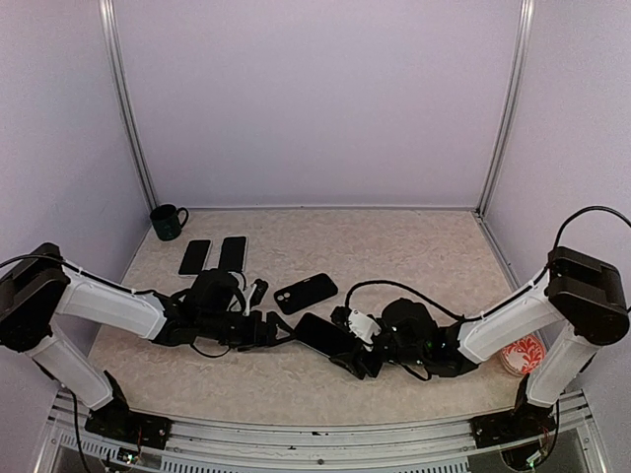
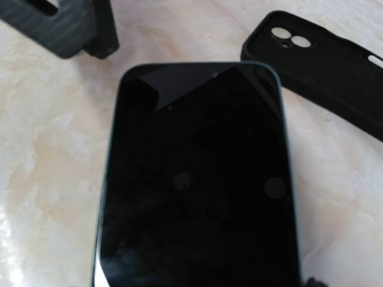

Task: Put the phone into the phone case
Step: Pass from the right arm to the left

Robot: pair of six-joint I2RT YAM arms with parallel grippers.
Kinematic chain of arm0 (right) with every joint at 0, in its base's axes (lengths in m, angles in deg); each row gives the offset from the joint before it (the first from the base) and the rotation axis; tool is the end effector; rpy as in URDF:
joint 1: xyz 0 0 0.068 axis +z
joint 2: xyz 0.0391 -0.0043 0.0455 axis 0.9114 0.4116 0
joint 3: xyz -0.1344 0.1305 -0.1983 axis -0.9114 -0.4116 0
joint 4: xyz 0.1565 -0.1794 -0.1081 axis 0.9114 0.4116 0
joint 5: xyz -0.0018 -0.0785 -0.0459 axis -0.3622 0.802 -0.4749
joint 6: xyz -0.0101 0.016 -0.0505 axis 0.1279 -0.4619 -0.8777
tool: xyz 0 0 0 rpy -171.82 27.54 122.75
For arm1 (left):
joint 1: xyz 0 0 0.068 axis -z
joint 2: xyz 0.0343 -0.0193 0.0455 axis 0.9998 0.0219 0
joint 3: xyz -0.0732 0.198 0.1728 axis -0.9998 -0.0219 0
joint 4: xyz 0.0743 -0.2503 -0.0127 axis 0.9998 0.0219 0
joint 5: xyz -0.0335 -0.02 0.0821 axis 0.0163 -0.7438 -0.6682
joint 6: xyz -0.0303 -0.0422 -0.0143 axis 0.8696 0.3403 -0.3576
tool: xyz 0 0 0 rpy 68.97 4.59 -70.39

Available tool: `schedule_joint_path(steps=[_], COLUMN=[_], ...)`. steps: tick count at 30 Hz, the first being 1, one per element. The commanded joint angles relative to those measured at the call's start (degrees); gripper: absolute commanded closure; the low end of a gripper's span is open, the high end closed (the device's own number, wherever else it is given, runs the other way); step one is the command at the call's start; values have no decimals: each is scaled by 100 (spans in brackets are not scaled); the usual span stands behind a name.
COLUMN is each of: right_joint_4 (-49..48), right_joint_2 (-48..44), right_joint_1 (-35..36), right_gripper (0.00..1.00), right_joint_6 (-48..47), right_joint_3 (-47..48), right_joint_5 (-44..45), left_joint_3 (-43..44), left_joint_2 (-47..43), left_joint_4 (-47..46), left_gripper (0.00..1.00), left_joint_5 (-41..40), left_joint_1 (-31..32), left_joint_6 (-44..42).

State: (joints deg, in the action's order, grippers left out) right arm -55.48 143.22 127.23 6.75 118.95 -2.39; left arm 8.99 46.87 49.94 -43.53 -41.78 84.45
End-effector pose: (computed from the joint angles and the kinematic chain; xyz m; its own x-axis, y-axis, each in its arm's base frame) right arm 0.1434 0.2620 0.1289 -0.2301 -0.4519 -0.8619 -0.8687 0.4946 -0.0275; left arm 0.1856 -0.2148 0.1437 -0.9068 0.0074 -0.4215 0.3177 0.6691 -0.6718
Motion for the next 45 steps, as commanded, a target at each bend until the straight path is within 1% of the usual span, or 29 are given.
schedule_joint_path(steps=[1, 8, 13, 24, 27, 31, 32, 34, 36, 38, 43, 45], right_joint_4=[-458, -545, -604, -803, -840, -875, -876, -881, -882, -883, -856, -817], right_joint_2=[-205, -177, -171, 10, 22, 11, 2, -20, -45, -69, -121, -154], right_joint_1=[138, 318, 409, 530, 535, 543, 543, 543, 543, 543, 543, 543], right_gripper=[40, 41, 41, 41, 41, 41, 41, 41, 41, 41, 40, 37], right_joint_6=[-100, -109, -100, -178, -188, -210, -214, -231, -247, -257, -285, -296], right_joint_3=[21, 70, 86, 141, 132, 106, 106, 90, 75, 64, 37, 35], right_joint_5=[-70, -58, -75, -67, -36, 5, 20, 39, 66, 78, 170, 228], left_joint_3=[-80, -115, -150, -245, -279, -295, -311, -332, -338, -347, -361, -370], left_joint_2=[69, 393, 611, 784, 778, 800, 809, 837, 875, 897, 909, 901], left_joint_4=[-742, -1476, -1813, -2538, -2632, -2736, -2782, -2852, -2907, -2968, -3041, -3069], left_gripper=[14, 14, 15, 28, 35, 50, 55, 60, 69, 76, 86, 95], left_joint_5=[511, 1106, 1252, 1647, 1702, 1761, 1781, 1804, 1834, 1863, 1904, 1932], left_joint_1=[-29, -29, -29, -26, -24, -28, -29, -28, -22, -26, -26, -29], left_joint_6=[105, 442, 600, 944, 976, 1012, 1027, 1073, 1102, 1144, 1178, 1192])
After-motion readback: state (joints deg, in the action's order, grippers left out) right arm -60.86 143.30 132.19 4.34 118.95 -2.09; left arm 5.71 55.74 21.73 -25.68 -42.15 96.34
